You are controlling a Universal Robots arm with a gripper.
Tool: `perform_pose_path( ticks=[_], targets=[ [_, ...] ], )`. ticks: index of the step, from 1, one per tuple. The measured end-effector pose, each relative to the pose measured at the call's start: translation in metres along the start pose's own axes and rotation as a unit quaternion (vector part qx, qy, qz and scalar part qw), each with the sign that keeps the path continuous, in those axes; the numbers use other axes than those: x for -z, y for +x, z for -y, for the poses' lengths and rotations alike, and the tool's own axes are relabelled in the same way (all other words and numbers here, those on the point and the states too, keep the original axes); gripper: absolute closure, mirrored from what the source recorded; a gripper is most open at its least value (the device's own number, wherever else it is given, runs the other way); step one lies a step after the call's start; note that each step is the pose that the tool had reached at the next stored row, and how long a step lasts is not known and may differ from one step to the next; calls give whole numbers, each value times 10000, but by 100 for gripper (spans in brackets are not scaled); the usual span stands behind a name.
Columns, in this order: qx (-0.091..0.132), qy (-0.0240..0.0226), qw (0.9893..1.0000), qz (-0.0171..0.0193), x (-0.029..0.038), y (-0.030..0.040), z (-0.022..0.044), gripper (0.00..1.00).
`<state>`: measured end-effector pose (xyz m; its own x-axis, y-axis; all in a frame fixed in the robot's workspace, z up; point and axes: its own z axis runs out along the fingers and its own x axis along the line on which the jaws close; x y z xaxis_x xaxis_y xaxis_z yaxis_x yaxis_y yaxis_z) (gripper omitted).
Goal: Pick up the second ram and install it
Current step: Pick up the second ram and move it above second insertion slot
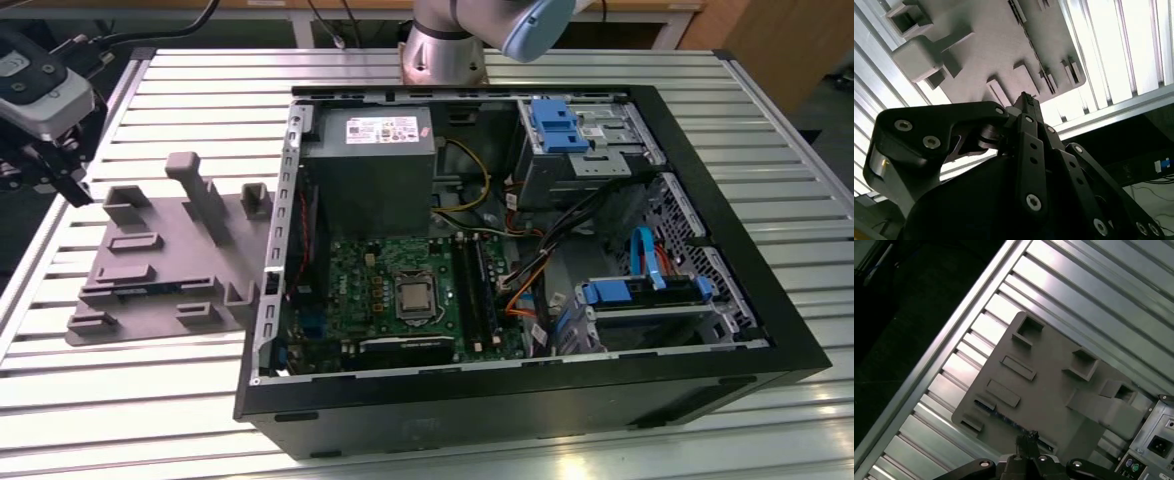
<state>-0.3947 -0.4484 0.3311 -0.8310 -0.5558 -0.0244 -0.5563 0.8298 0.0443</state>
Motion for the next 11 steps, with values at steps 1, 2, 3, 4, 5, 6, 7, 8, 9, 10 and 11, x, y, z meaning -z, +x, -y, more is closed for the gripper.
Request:
perform_pose_path(
  ticks=[1,2,3,4,5,6,7,8,9,10,11],
  targets=[
    [48,-1,10000,-2,0,0,0,89],
    [92,-2,10000,-4,0,0,0,89],
    [138,-3,9999,-6,0,0,0,89],
    [183,-5,9998,-8,-1,0,0,89],
    [226,-6,9997,-10,0,0,0,89],
    [268,-7,9996,-12,0,0,0,89],
    [312,-8,9995,-14,0,0,0,89],
    [355,-9,9994,-16,0,0,0,89],
    [400,-10,9992,-18,-1,0,0,89],
    [442,-11,9990,-20,-1,0,0,89],
    [484,-12,9988,-22,-1,0,0,89]
  ],
)
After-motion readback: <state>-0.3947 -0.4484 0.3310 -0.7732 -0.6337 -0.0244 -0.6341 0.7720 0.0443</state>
